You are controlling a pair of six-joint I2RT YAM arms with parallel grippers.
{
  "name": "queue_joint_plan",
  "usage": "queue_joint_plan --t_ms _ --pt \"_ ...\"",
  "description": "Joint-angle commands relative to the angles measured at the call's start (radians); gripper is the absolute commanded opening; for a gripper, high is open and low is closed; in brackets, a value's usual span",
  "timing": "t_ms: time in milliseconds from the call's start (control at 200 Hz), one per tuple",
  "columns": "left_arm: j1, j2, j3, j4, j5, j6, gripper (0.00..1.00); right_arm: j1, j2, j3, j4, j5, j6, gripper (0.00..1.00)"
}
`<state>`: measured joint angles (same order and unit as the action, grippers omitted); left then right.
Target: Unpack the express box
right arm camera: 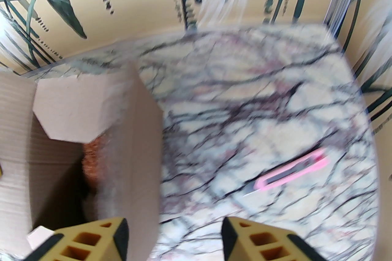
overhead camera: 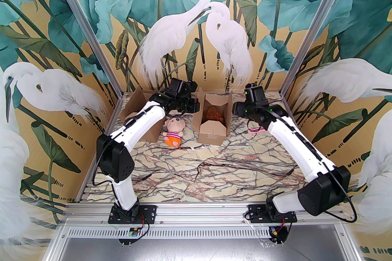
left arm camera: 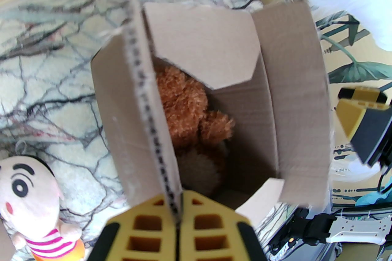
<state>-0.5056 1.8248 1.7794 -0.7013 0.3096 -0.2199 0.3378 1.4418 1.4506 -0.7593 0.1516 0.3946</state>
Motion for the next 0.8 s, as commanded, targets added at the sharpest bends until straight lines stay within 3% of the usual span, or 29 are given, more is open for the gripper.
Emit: queue_joint_plan --t_ms 0,125,305,515,795 --pt "-0.007 -0.059 0.037 0.053 -0.034 0.065 0.00 0.000 -0.016 0.073 -0.039 -0.016 -0.081 0.61" --pt "-0.050 -0.058 0.067 0.031 -0.145 0.127 0.00 0.045 -0.079 0.039 0.112 -0.135 -0.126 0.57" --pt "-0.112 -0.055 0.082 0.045 -0.281 0.179 0.00 0.138 -0.068 0.077 0.187 -0.160 -0.152 0.42" --pt "-0.145 -0.090 0.062 0.092 -0.382 0.166 0.00 0.157 0.057 0.099 0.157 -0.181 0.036 0.23" --pt "-0.179 -0.134 -0.004 0.158 -0.421 0.145 0.00 0.181 0.125 0.023 0.227 -0.133 0.164 0.22"
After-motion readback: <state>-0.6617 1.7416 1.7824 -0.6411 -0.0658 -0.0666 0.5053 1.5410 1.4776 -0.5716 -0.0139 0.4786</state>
